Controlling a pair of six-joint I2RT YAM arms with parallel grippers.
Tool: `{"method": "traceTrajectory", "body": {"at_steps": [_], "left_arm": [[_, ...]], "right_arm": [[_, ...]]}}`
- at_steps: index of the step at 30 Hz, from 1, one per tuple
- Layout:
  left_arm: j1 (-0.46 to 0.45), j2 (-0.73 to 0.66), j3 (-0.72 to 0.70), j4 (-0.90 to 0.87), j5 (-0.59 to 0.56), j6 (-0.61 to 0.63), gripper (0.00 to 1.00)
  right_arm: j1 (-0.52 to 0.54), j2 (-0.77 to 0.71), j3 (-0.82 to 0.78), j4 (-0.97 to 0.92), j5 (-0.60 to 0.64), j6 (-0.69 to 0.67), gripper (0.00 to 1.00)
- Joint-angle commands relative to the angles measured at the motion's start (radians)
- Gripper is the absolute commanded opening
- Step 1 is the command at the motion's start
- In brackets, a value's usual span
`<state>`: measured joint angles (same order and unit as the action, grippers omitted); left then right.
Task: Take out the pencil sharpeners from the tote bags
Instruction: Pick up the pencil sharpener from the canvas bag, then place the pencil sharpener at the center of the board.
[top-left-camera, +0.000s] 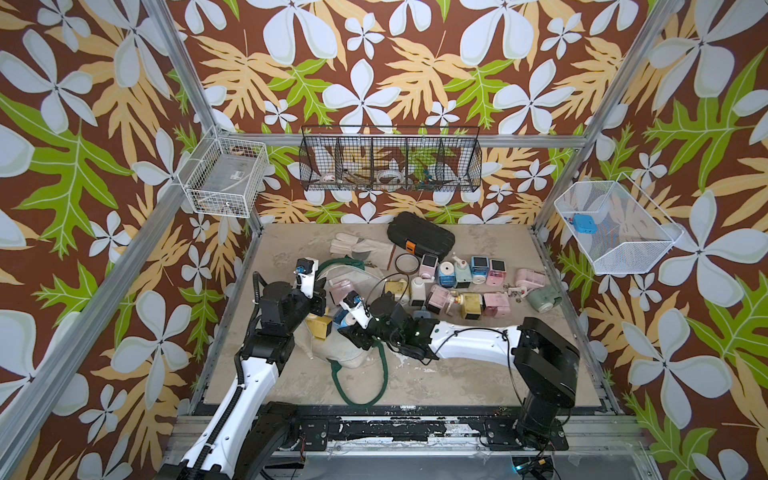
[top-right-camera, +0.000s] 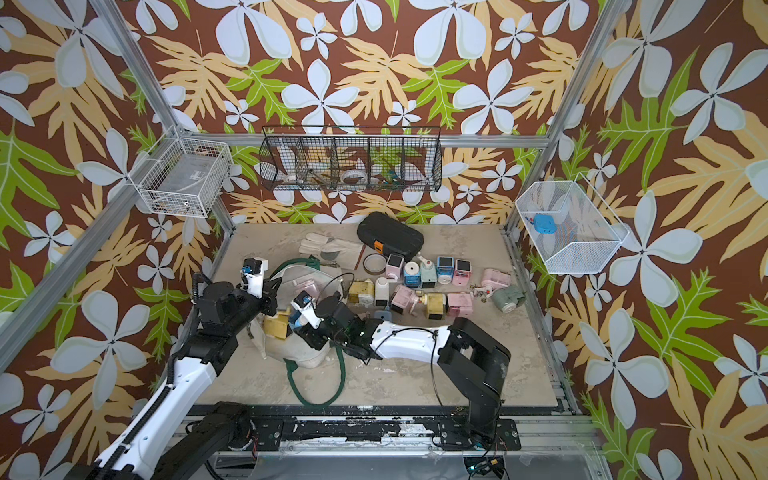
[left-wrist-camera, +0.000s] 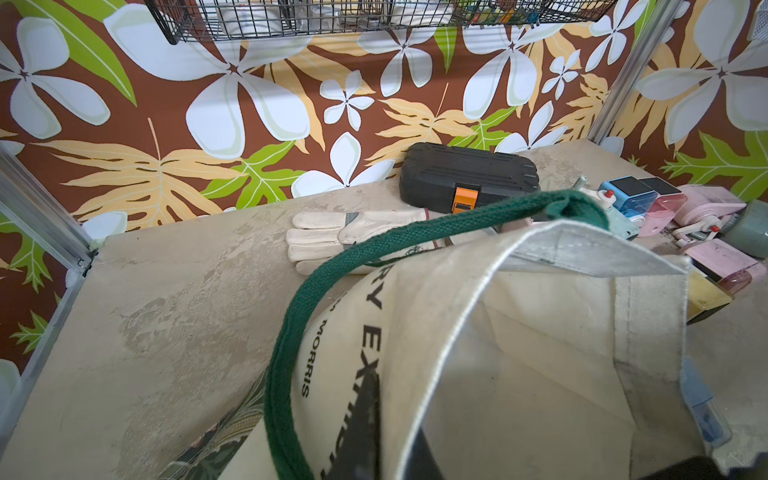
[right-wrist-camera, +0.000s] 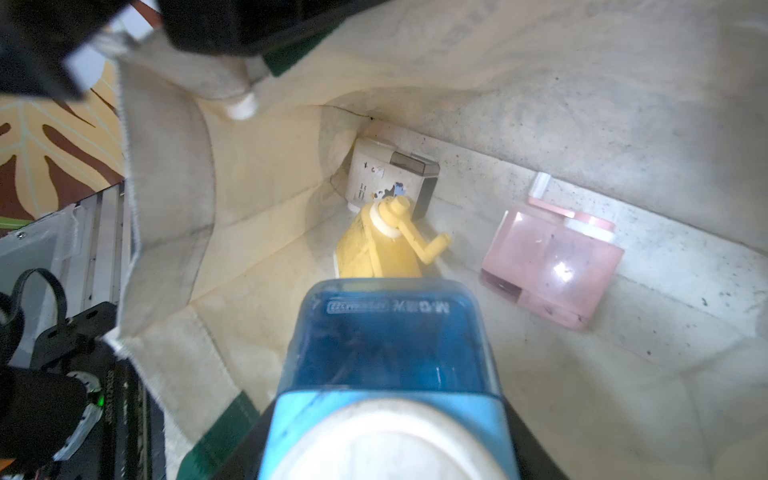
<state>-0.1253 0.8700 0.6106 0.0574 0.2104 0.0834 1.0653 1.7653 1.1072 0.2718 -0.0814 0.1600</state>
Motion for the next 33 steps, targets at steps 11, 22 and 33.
{"method": "traceTrajectory", "body": {"at_steps": [11,22,33], "left_arm": [[0.000,0.003,0.009,0.010,0.014,-0.012,0.00],[0.001,-0.005,0.006,0.011,0.019,-0.015,0.00],[0.000,-0.005,0.006,0.012,0.021,-0.015,0.00]], "right_arm": [[0.000,-0.516,-0.334,-0.005,0.162,0.104,0.33],[-0.234,-0.761,-0.616,-0.043,0.425,0.293,0.36],[-0.357,-0.532,-0.652,0.044,0.405,0.343,0.35]]}}
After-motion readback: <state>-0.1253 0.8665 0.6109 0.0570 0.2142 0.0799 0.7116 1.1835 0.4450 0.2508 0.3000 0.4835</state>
